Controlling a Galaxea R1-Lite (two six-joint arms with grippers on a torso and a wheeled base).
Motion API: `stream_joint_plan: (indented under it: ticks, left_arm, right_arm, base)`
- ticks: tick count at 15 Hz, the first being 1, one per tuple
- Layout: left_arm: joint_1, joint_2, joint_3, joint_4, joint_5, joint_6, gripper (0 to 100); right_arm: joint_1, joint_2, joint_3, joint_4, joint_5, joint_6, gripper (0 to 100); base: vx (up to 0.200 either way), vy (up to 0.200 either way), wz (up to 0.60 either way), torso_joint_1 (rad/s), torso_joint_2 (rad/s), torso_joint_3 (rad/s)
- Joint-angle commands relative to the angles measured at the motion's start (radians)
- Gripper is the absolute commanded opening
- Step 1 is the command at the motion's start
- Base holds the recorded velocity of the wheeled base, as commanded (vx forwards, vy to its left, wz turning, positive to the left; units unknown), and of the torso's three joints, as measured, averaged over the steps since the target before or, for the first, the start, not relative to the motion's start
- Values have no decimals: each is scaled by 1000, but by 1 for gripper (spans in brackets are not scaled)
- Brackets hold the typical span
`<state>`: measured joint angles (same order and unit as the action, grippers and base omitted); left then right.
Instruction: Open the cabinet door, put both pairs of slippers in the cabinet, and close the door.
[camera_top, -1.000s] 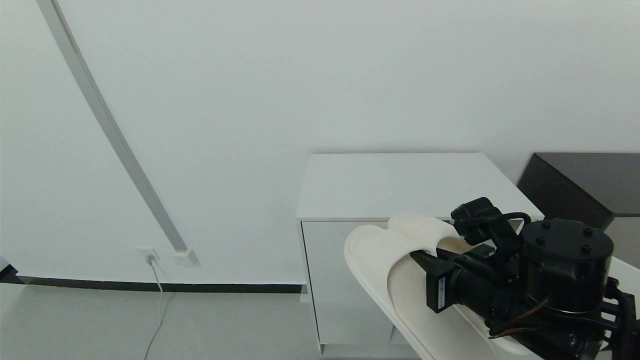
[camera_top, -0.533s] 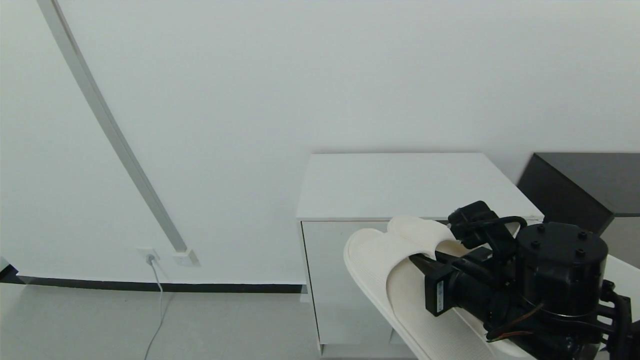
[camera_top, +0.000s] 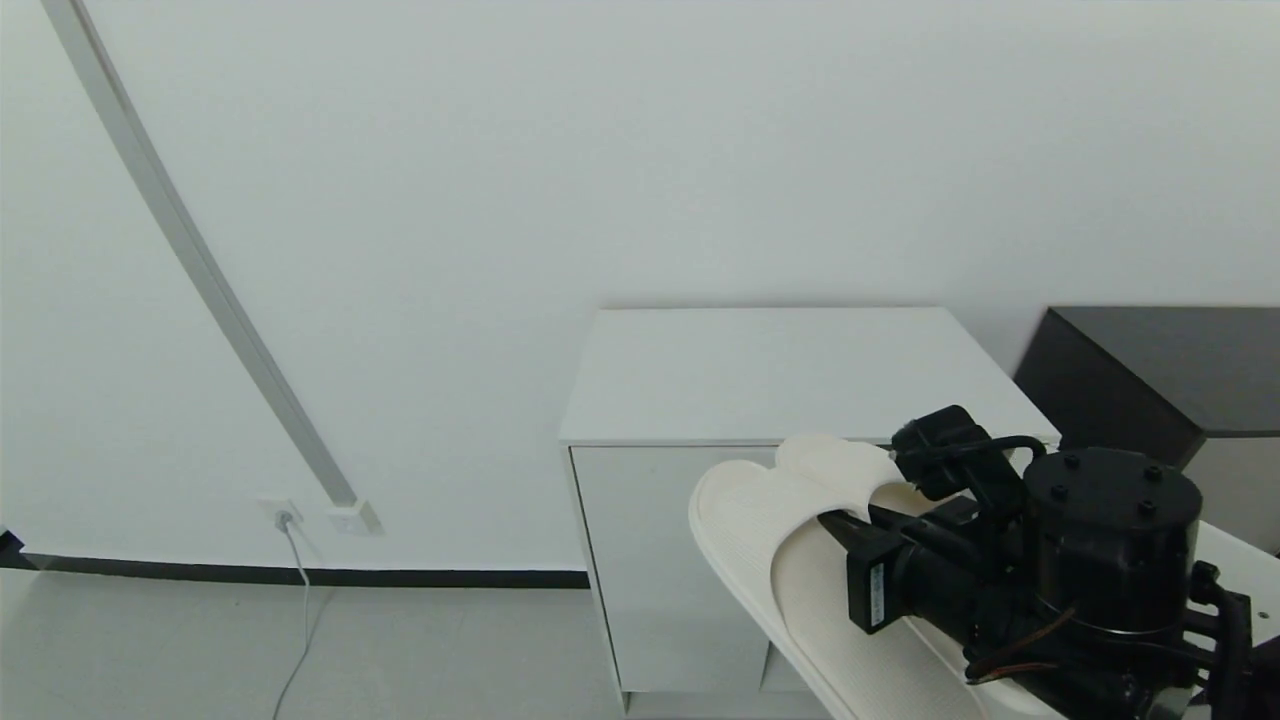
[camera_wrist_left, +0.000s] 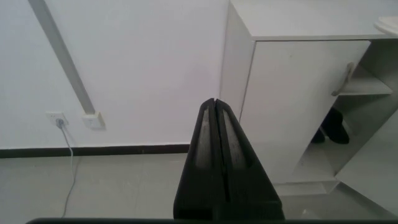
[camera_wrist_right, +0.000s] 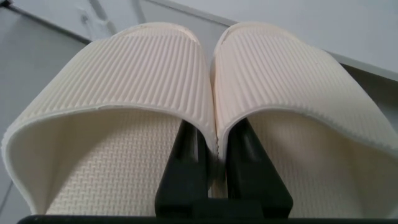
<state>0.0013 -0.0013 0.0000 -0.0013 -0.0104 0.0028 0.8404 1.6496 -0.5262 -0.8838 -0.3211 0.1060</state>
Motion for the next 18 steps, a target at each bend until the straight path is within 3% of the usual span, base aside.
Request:
stream_joint_plan:
  ticks: [1,13,18]
  left_arm:
    - [0,1,0,0,0,0,0]
    - [0,1,0,0,1,-1,0]
    - [0,1,0,0,1,-3,0]
  right_arm:
    - [6,6,2,0,-1,0,0]
    - [19,6,17,-1,-1,1,0]
    - [28,7,17,-1,0,4,0]
  base:
    - [0,-200,0,12,2,2]
    - [0,-200,0,2,3,3]
    - [0,0,0,0,0,0]
